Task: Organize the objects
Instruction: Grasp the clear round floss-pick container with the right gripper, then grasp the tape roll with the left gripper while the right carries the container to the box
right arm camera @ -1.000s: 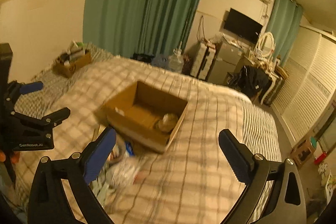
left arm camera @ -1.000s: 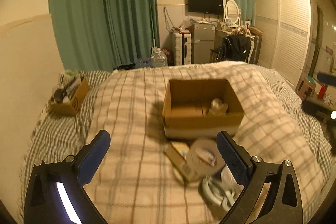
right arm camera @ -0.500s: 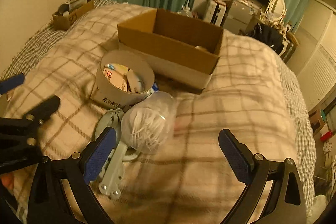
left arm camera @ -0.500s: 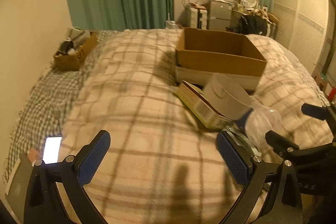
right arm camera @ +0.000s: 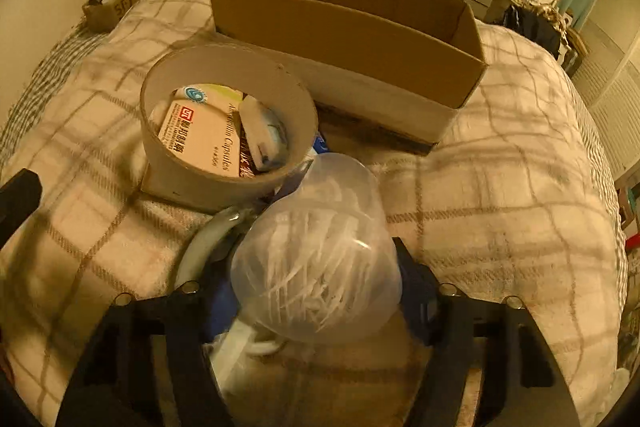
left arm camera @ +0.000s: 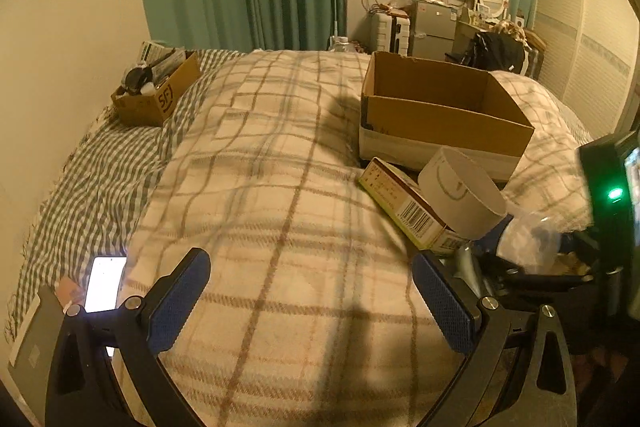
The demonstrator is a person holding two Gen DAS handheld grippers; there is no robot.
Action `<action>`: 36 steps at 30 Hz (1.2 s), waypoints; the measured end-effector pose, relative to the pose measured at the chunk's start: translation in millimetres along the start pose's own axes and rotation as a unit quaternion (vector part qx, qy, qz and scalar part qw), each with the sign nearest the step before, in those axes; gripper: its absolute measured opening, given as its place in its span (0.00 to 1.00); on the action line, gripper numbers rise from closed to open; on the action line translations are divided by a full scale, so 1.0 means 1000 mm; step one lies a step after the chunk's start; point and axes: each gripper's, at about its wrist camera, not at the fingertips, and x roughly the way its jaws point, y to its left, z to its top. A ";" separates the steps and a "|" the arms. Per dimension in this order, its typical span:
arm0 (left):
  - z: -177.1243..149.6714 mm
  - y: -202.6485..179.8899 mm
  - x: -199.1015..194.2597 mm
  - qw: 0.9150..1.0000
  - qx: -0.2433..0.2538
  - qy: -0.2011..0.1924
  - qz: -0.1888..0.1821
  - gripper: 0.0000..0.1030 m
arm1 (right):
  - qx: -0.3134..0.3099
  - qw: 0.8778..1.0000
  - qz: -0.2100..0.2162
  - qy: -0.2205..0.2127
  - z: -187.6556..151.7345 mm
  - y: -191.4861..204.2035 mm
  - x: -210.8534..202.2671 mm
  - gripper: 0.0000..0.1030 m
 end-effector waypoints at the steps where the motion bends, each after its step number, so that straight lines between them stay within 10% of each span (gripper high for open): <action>1: 0.001 -0.002 0.001 1.000 0.005 0.000 -0.001 1.00 | 0.004 1.000 0.002 -0.013 -0.001 -0.005 -0.009 0.63; 9: 0.015 -0.045 0.014 0.998 0.049 0.003 -0.039 1.00 | 0.006 0.994 -0.039 -0.101 0.005 -0.047 -0.071 0.62; 19: 0.027 -0.108 0.051 0.990 0.125 0.023 -0.056 1.00 | 0.033 0.993 -0.018 -0.109 0.011 -0.086 -0.069 0.61; 23: 0.030 -0.117 0.066 0.987 0.145 0.036 -0.051 0.84 | 0.037 0.993 -0.010 -0.111 0.012 -0.093 -0.066 0.61; 36: 0.051 -0.107 0.026 0.991 0.109 -0.003 -0.080 0.83 | 0.023 0.989 -0.006 -0.147 0.022 -0.092 -0.094 0.61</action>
